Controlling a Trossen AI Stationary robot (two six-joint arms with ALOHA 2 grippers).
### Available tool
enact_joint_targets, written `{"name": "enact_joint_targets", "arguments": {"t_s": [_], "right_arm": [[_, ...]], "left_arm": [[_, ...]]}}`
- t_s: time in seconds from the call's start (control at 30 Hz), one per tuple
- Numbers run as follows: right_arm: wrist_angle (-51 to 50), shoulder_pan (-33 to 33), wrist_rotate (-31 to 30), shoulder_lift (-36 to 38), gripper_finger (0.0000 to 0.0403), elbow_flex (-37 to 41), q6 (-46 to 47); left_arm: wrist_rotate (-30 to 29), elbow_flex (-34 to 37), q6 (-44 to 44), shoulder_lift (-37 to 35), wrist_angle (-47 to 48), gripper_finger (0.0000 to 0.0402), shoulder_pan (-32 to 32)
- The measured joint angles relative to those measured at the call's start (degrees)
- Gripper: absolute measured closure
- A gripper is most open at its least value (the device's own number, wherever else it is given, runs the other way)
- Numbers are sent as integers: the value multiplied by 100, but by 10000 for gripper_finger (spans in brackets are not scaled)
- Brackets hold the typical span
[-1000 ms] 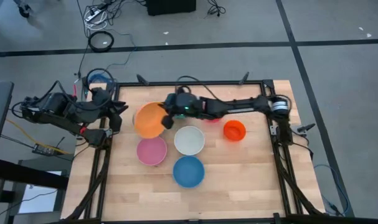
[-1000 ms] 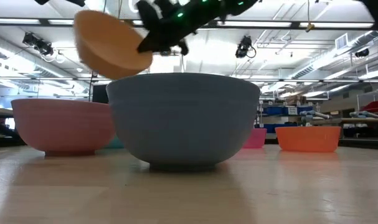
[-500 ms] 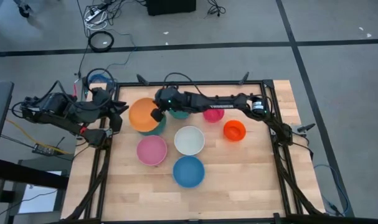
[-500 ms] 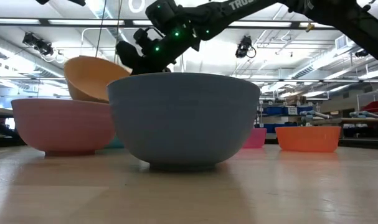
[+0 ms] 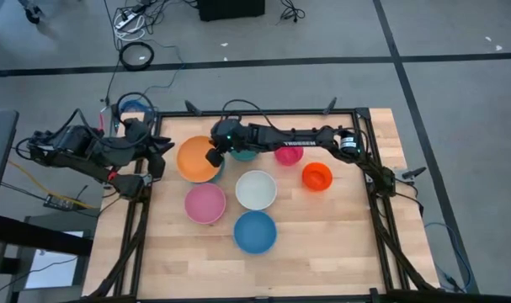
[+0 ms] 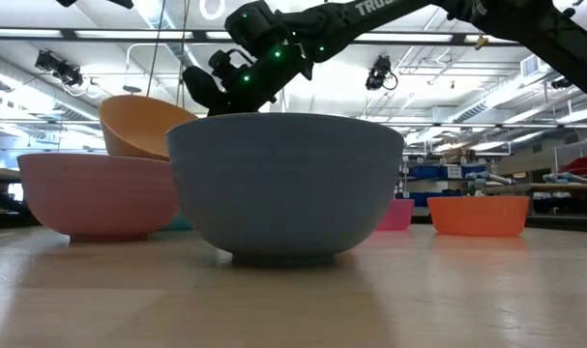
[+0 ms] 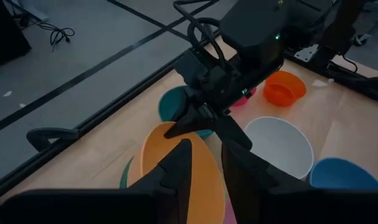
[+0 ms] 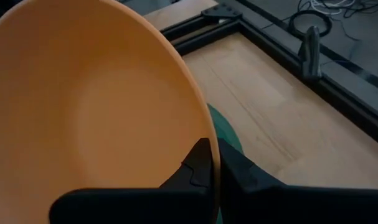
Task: Nest bowls inside each other
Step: Stack the yellow bowl on top of the light green bowl, then stack the white bowl on top of the yellow bowl
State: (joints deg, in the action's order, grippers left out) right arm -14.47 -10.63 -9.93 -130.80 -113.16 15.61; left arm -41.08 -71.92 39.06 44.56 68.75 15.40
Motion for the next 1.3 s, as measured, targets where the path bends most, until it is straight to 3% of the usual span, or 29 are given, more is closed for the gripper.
{"name": "enact_joint_targets", "arguments": {"t_s": [0.53,0.97,1.13,1.3], "right_arm": [[-342,33,68,13,313,0,-275],[-431,35,-270,29,310,0,-590],[-986,50,-960,318,310,0,-1010],[-1975,240,-923,711,309,-2,-1248]], "left_arm": [[-4,0,14,0,-2,305,-1],[-7,0,18,0,-2,305,0],[-7,0,18,0,-2,305,0],[-9,0,18,0,0,305,0]]}}
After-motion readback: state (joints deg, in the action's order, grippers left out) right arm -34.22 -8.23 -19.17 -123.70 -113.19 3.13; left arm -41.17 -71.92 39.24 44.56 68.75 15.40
